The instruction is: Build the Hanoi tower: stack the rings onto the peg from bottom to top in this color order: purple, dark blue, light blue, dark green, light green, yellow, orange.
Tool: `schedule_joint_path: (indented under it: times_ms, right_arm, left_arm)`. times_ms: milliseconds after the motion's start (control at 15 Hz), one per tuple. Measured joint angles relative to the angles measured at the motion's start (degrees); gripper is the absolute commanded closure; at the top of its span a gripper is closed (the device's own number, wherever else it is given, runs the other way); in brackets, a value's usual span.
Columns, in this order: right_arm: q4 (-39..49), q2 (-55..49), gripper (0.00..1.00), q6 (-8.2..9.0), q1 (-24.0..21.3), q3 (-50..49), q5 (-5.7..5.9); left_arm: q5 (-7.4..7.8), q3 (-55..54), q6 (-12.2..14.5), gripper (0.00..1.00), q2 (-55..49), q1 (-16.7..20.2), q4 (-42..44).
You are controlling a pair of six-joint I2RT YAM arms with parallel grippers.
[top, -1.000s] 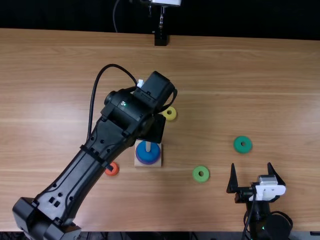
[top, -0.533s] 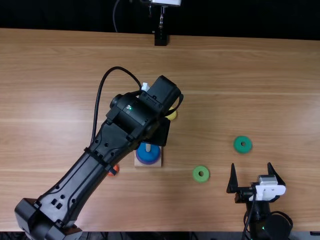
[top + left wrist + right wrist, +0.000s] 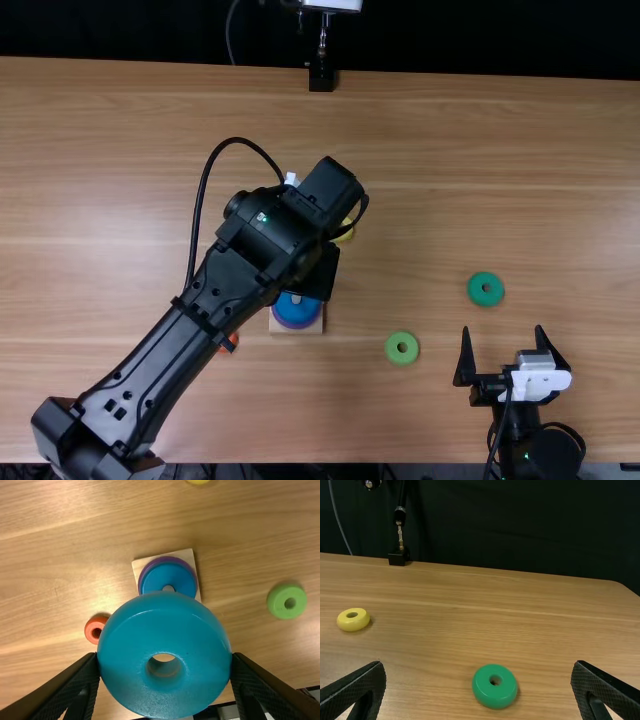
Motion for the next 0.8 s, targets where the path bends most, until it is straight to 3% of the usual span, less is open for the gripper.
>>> schedule_joint_path:
  times_ms: [800]
  right_arm:
    - [0.0, 0.0, 0.0, -0.02, 0.0, 0.0, 0.02]
  left_arm:
    - [-0.02, 0.0, -0.02, 1.0, 0.0, -0.33, 0.55]
